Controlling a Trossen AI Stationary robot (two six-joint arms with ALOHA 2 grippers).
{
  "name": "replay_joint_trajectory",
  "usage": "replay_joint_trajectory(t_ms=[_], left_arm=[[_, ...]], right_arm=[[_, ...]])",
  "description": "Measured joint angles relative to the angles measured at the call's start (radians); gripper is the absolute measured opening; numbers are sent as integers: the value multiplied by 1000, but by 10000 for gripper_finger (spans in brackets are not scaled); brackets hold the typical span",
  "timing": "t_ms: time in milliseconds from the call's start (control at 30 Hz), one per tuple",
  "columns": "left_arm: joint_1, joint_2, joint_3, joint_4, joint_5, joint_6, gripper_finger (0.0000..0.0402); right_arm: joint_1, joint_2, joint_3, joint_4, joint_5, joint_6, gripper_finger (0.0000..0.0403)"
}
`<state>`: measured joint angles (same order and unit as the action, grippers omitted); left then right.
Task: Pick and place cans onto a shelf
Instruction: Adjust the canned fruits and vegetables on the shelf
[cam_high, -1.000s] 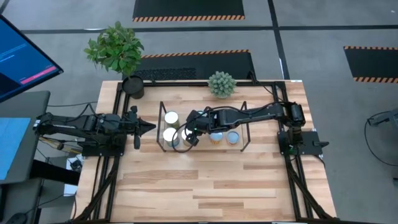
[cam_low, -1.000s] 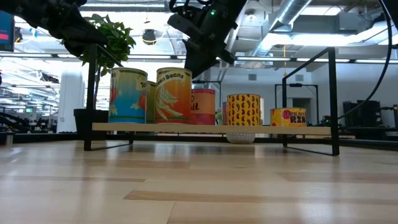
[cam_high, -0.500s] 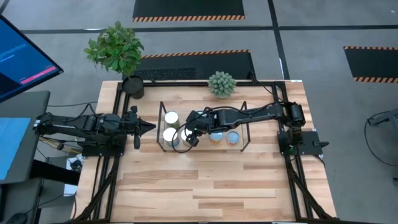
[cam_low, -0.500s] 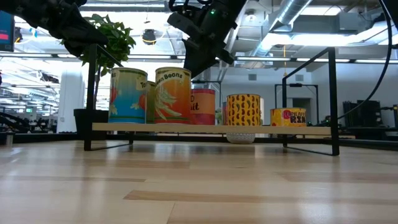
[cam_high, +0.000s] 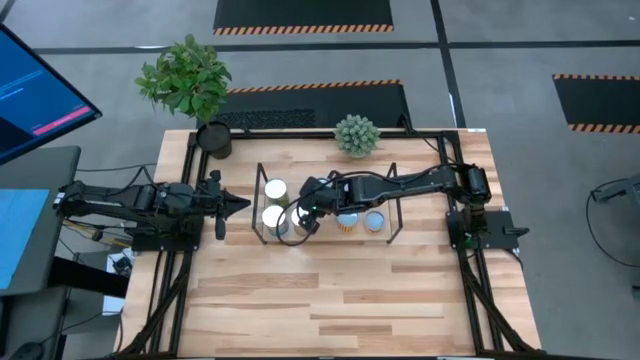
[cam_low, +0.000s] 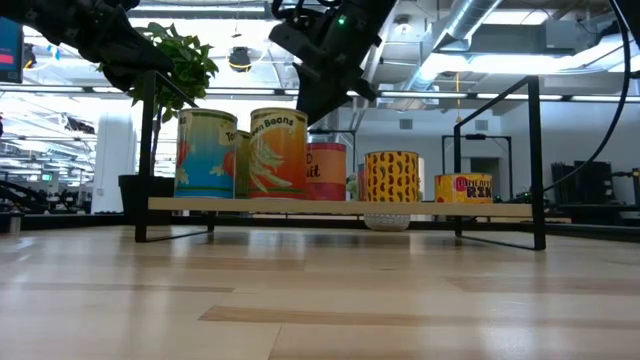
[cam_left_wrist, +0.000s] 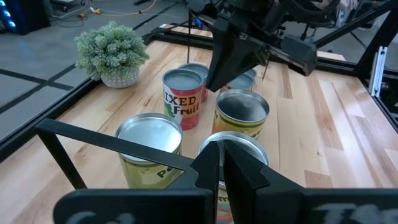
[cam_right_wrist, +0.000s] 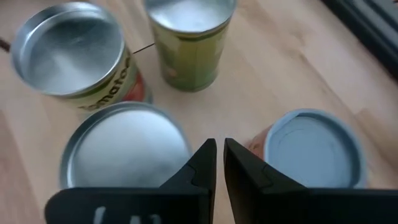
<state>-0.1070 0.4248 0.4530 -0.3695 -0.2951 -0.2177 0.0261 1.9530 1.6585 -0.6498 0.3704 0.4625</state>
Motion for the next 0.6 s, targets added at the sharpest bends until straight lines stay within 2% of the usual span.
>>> replay_joint_trajectory(t_ms=[200,433,600], left_arm=[[0,0,0,-2,0,0,8],[0,0,0,-9,-5,-2,8],[0,0,0,-8,-5,-21,8]], right_arm=[[0,-9,0,0,50,-10,54],[-1,-33,9,-12,168,-18,54],[-18,-78,27,-82,239,-20,54]])
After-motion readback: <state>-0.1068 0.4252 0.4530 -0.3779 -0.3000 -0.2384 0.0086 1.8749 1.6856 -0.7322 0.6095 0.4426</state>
